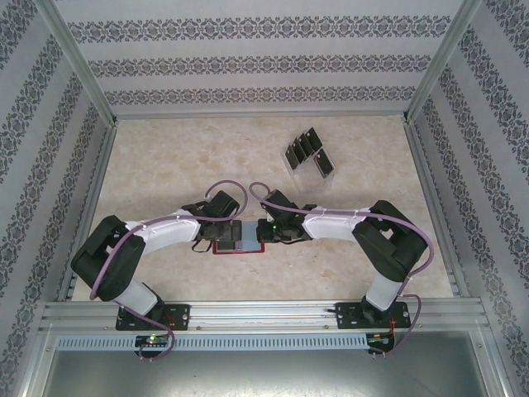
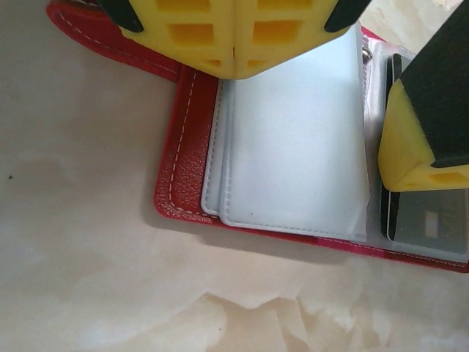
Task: Put the credit cards into the card holder
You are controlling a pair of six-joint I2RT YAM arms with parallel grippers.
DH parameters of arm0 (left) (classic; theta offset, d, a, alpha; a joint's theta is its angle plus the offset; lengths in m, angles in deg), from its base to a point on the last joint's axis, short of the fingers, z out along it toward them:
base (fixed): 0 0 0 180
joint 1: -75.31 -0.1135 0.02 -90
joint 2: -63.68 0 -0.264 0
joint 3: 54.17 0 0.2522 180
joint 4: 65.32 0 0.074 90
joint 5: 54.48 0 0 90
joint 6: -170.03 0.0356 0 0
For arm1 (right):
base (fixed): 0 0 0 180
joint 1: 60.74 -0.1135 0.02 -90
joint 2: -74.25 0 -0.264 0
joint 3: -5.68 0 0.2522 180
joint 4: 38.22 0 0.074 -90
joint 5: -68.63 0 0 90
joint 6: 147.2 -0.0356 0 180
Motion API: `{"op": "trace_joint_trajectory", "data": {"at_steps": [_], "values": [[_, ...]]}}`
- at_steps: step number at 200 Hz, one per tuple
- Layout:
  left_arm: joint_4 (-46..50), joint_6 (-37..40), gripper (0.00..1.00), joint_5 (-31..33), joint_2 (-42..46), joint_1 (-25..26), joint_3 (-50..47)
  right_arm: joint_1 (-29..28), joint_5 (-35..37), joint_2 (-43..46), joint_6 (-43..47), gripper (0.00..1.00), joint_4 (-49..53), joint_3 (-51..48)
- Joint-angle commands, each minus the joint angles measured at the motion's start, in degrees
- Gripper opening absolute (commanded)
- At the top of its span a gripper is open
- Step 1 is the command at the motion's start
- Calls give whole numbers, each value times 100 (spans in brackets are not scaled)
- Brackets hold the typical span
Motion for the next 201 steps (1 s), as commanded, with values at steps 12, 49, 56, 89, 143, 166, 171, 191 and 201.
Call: {"op": "trace_joint_trajectory", "data": {"at_steps": [12, 49, 56, 89, 143, 166, 171, 191, 201], "values": [[-39, 225, 100, 2, 214, -111, -68, 36, 88, -34, 71, 0, 475, 193], [-80, 225, 100, -188, 454, -118, -42, 51, 114, 13, 158, 0, 670, 402], [-87, 206, 100, -225, 501, -115, -48, 51, 117, 27, 171, 0, 705, 431], [-89, 143, 100, -387, 738, -121, -90, 121, 208, 11, 264, 0, 851, 466], [-5, 152, 100, -473, 956, -116, -152, 415, 375, -12, 416, 0, 970, 219], [32, 162, 100, -505, 1027, -121, -184, 558, 425, 146, 454, 0, 999, 8], [34, 161, 100, -506, 1043, -120, -194, 581, 450, 182, 472, 0, 1026, -28], [60, 167, 100, -508, 1112, -121, -229, 677, 534, 307, 553, 0, 1109, -139], [65, 151, 100, -513, 1152, -114, -263, 744, 539, 378, 580, 0, 1137, -190]]}}
